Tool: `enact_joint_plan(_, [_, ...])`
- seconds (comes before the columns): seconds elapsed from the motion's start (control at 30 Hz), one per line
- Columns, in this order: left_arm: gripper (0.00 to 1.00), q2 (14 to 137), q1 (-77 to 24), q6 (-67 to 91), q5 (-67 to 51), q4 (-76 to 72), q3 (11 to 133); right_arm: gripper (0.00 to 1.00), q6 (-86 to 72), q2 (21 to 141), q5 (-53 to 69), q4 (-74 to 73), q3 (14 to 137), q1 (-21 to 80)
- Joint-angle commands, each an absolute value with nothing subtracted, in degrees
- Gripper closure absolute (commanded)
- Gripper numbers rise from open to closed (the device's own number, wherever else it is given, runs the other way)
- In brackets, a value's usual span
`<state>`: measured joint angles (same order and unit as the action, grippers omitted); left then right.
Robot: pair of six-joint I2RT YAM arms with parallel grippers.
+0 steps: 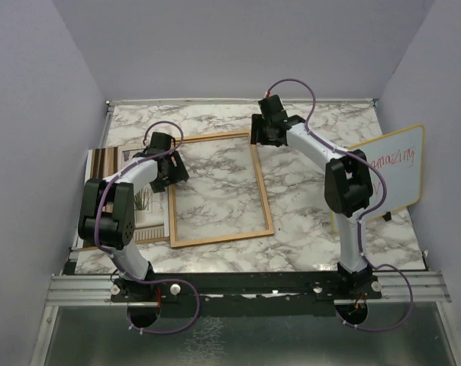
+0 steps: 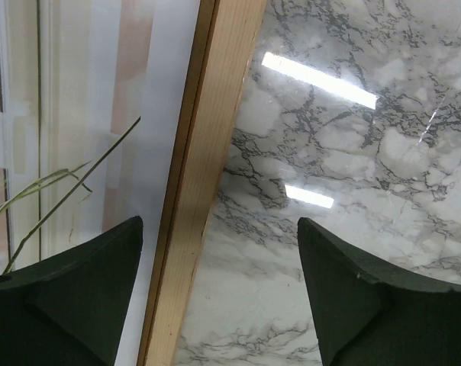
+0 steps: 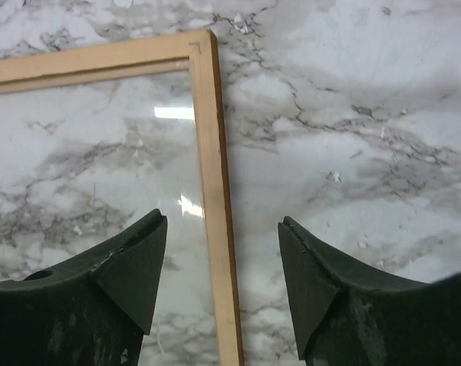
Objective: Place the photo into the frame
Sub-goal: Place the photo frame item in the photo frame.
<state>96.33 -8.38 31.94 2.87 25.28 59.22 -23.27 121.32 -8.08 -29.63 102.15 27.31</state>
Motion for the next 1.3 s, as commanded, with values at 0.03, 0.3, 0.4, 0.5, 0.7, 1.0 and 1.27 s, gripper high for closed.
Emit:
enact_joint_plan(0.03, [0.21,99.47,-8.79,31.64,2.03,24.39,62.26,0.4,-19.09,128.48,-9.04,-23.55,104.99,27.45])
enact_joint_plan(0.3, [0.25,103.27,-8.79,30.53,1.73,25.4,67.0,0.59,-17.58,130.56,-11.16,-17.63,104.25,27.16])
enact_joint_plan(0.4, [0.25,103.85,-8.79,30.45,1.49,25.4,67.27,0.61,-16.97,130.91,-10.69,-17.24,103.81,27.16])
enact_joint_plan(0.5, [0.25,104.36,-8.8,30.37,0.62,25.37,67.79,0.61,-15.85,132.06,-9.02,-18.8,105.62,27.16])
enact_joint_plan(0.7, [0.25,105.14,-8.79,30.08,-1.06,25.36,68.29,0.6,-12.44,135.89,-6.0,-24.71,110.66,27.16])
enact_joint_plan(1.0, [0.26,105.9,-8.84,30.23,-3.04,24.58,68.12,0.51,-5.79,135.13,1.06,-24.61,108.29,27.16])
enact_joint_plan(1.27, [0.26,105.74,-8.86,30.15,-3.03,24.61,68.03,0.56,-4.48,137.66,-4.7,-27.57,110.49,27.16])
